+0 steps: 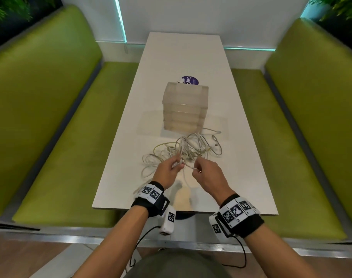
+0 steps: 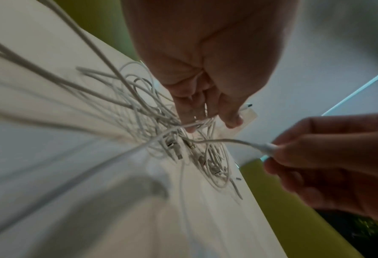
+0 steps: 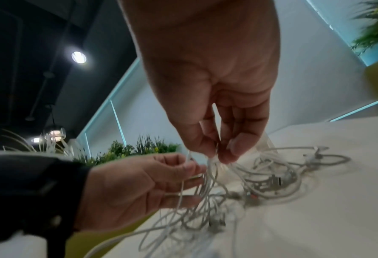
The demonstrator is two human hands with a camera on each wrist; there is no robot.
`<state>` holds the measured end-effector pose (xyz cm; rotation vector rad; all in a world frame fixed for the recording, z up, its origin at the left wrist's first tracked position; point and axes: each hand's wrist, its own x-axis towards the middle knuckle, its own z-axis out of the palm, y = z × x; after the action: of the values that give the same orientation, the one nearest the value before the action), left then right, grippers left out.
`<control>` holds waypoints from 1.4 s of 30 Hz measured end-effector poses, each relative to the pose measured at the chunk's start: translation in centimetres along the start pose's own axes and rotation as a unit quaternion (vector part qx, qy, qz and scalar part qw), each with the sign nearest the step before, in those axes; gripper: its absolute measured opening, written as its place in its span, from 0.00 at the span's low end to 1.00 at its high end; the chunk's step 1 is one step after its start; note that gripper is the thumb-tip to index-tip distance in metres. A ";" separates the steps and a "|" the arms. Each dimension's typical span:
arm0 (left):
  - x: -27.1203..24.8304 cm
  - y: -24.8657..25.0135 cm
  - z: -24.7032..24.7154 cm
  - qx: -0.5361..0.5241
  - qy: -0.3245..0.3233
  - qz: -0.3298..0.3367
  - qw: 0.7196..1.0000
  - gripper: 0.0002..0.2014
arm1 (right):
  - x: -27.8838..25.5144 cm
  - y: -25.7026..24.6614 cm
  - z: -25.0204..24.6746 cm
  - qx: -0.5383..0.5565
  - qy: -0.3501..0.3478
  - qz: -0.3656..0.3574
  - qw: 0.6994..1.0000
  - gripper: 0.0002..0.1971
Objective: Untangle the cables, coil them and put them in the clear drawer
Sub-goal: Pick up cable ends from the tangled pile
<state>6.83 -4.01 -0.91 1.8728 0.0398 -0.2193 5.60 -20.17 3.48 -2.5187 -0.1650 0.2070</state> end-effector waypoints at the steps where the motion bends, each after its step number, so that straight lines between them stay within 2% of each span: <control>1: 0.4 0.3 0.0 -0.002 0.012 0.002 1.000 0.18 | -0.3 0.0 -0.8 0.004 -0.014 -0.004 1.000 0.01; 3: 0.8 0.6 -0.2 -0.023 0.008 0.007 1.000 0.23 | -0.9 -0.1 -2.1 0.028 -0.044 -0.026 0.998 0.01; 4: 0.9 0.9 -0.3 -0.033 -0.007 0.012 0.999 0.22 | -1.0 -0.3 -2.7 0.038 -0.052 -0.041 0.997 0.01; 7: 0.0 1.5 -0.1 -0.053 -0.042 0.048 0.997 0.14 | -0.9 -0.7 -3.7 0.060 -0.061 -0.072 0.994 0.03; 9: -0.9 1.8 -0.1 -0.064 -0.034 0.081 0.994 0.12 | -0.4 -0.9 -3.9 0.070 -0.080 -0.079 0.991 0.04; 12: -1.5 1.7 -0.6 -0.024 0.006 0.141 0.990 0.11 | 0.4 -1.2 -3.9 0.058 -0.111 -0.087 0.988 0.05; 13: -1.5 1.7 -0.7 -0.032 0.005 0.142 0.989 0.10 | 0.6 -1.5 -3.9 0.064 -0.115 -0.089 0.987 0.05; 16: -2.2 1.9 -1.0 -0.114 -0.021 0.079 0.990 0.09 | 0.9 -2.2 -3.6 0.145 -0.089 -0.077 0.982 0.01; 18: -2.2 1.5 -1.1 -0.133 -0.021 0.053 0.989 0.11 | 0.9 -2.5 -3.3 0.210 -0.062 -0.065 0.974 0.06; 21: -2.0 1.6 -1.4 -0.157 0.001 0.038 0.987 0.10 | 1.1 -3.2 -3.0 0.237 -0.056 -0.075 0.967 0.10; 25: -1.9 2.4 -1.8 -0.190 0.058 0.044 0.979 0.07 | 2.1 -2.4 -2.7 0.355 -0.037 -0.041 0.933 0.07; 27: -2.0 2.9 -2.2 -0.223 0.081 0.055 0.970 0.07 | 2.9 -1.5 -1.7 0.311 -0.084 -0.051 0.945 0.13; 29: -2.3 3.5 -2.5 -0.246 0.084 0.069 0.963 0.08 | 3.8 -1.2 0.3 0.235 -0.131 -0.095 0.958 0.21; 30: -2.5 3.9 -2.6 -0.252 0.082 0.074 0.961 0.08 | 4.1 -1.3 1.3 0.220 -0.137 -0.113 0.959 0.21; 33: -3.0 5.3 -2.7 -0.270 0.079 0.088 0.956 0.09 | 4.9 -1.7 3.1 0.251 -0.128 -0.137 0.950 0.12; 36: -3.2 6.1 -3.9 -0.338 0.107 0.082 0.931 0.10 | 5.8 -1.1 3.2 0.257 -0.101 -0.135 0.951 0.09; 38: -3.3 6.2 -4.9 -0.379 0.139 0.070 0.912 0.12 | 6.5 -0.6 3.2 0.219 -0.104 -0.155 0.958 0.06; 40: -3.4 6.4 -5.9 -0.397 0.167 0.065 0.900 0.13 | 7.0 0.1 3.4 0.140 -0.117 -0.187 0.965 0.08; 42: -3.6 7.0 -7.3 -0.414 0.195 0.074 0.886 0.13 | 7.2 1.3 3.5 0.084 -0.129 -0.187 0.970 0.10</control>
<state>5.23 1.07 8.47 1.0270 0.2295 0.2592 12.08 -18.13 -0.86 -2.2340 -0.6904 0.3766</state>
